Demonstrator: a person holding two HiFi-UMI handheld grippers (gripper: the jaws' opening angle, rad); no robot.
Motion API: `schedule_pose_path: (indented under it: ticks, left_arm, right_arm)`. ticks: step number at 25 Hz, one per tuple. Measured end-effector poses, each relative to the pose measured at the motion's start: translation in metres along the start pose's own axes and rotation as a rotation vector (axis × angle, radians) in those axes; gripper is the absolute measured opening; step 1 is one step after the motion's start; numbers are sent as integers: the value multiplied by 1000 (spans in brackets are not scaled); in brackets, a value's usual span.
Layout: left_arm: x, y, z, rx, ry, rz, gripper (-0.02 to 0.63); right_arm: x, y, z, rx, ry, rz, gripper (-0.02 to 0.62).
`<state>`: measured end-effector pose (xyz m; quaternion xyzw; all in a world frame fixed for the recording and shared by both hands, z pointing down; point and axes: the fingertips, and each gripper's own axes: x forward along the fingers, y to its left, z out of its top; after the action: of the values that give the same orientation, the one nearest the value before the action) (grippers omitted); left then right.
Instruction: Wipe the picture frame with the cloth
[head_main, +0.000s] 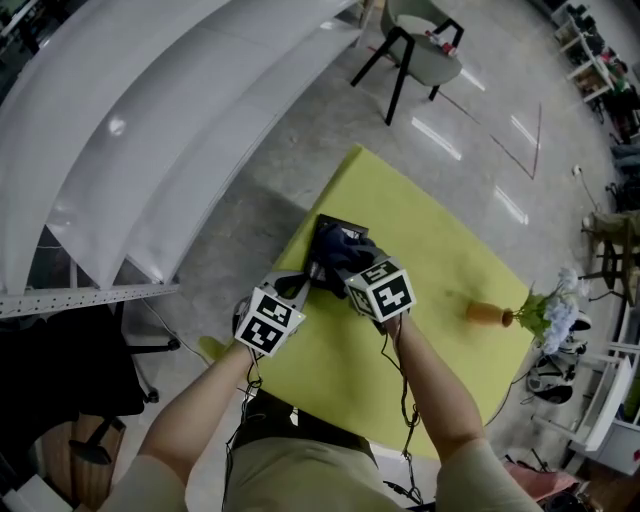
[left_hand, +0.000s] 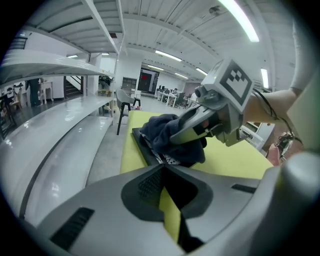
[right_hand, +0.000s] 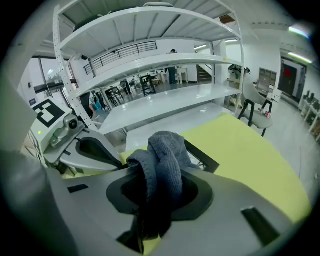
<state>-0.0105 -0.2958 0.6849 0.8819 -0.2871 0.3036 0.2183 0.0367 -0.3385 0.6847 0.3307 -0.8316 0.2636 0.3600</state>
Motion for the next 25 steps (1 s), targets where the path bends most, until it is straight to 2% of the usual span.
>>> schedule_pose_path:
  ticks: [3,9,15,19,22,25]
  left_arm:
    - [0,0,1,-4,-5,-3,8]
    - [0,1,0,-17,-7,13,6]
    - [-25,3,-3,-83,-57,40,7]
    - [-40,3,-1,-91,-73,57,6]
    - [-44,5,-3,-93,-64,59,6]
    - [-34,6,-9,-90,-43,53,7]
  right_arm:
    - [-16,-16,-12,-48,34,-64,109]
    - [-48,-29,-9,-3,10,-128,101]
    - [-53,19,29,56,-131,-9,101]
    - [-24,46,29,50,-108,40,101]
    - [-1,55,20,56,-65,37,101]
    - [9,54,13,108,-79,30,103]
